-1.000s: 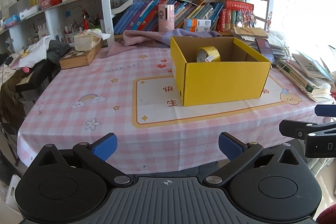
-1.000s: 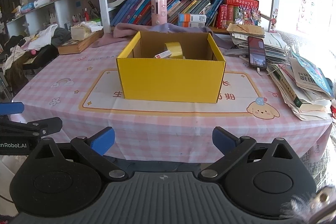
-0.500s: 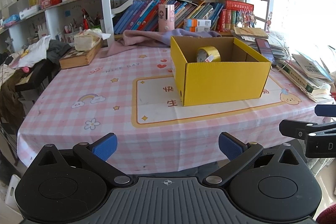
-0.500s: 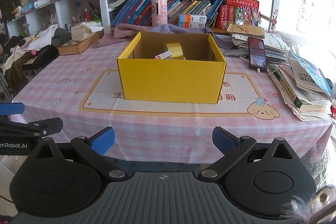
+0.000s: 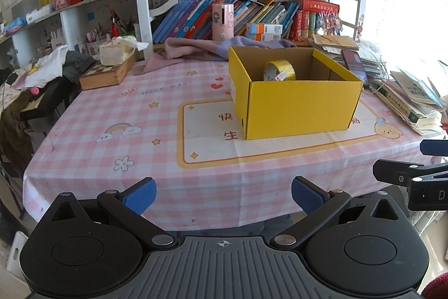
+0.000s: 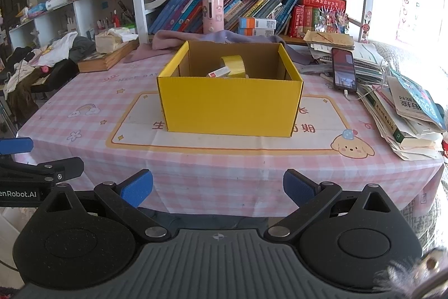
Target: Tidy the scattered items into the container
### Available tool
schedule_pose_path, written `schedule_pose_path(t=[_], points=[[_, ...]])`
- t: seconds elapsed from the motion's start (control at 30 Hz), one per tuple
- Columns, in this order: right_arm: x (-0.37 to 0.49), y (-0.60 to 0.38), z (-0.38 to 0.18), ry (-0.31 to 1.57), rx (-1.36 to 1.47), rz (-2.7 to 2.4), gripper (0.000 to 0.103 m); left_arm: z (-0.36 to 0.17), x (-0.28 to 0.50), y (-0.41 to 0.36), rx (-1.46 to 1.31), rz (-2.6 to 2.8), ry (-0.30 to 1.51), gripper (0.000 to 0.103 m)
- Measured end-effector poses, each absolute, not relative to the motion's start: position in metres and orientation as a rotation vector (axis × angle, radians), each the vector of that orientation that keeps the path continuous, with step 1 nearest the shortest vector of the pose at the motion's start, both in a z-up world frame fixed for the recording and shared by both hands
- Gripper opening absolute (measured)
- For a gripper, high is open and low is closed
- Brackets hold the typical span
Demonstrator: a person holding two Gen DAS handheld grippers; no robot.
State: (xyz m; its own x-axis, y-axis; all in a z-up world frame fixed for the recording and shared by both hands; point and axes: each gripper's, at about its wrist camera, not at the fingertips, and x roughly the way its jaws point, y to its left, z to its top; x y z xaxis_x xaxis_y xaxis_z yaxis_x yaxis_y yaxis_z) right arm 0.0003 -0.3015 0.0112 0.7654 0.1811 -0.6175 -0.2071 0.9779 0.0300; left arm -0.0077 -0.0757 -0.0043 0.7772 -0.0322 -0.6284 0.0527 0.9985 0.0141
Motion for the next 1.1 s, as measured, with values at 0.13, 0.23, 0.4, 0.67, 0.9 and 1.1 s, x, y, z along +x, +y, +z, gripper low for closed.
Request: schedule_pose_path(t=[0.13, 0.23, 0.4, 0.67, 0.9, 1.1], points=[[0.0003, -0.3005, 0.0116, 0.667, -0.041, 0.213, 0.1, -0.0046, -0.0079, -0.0756, 0.031, -0.045, 0.679, 0.103], [0.0002, -0.3004, 0.0115, 0.666, -0.041, 0.213, 0.101, -0.0039, -0.0075, -0.0756, 0.03, -0.047, 0.673, 0.103], [0.0003, -0.3005, 0.0112, 0.668, -0.04, 0.212, 0.101, -0.004, -0.0075, -0.0751, 0.029, -0.047, 0.675, 0.103], [0.0008, -0.2981, 0.0115, 0.671, -0.039, 0.214, 0.102, -0.0045, -0.0072, -0.0753, 0.027, -0.045, 0.678, 0.103], [0.0001, -0.2978, 0.012, 0.667, -0.04, 0.214, 0.103, -0.0054, -0.0073, -0.0741, 0.026, -0.041, 0.683, 0.103], [-0.0007, -0.2972, 0.0113, 0.664, -0.038, 0.218, 0.103, -0.0053, -0.0084, -0.0731, 0.024, -0.04, 0.684, 0.103]])
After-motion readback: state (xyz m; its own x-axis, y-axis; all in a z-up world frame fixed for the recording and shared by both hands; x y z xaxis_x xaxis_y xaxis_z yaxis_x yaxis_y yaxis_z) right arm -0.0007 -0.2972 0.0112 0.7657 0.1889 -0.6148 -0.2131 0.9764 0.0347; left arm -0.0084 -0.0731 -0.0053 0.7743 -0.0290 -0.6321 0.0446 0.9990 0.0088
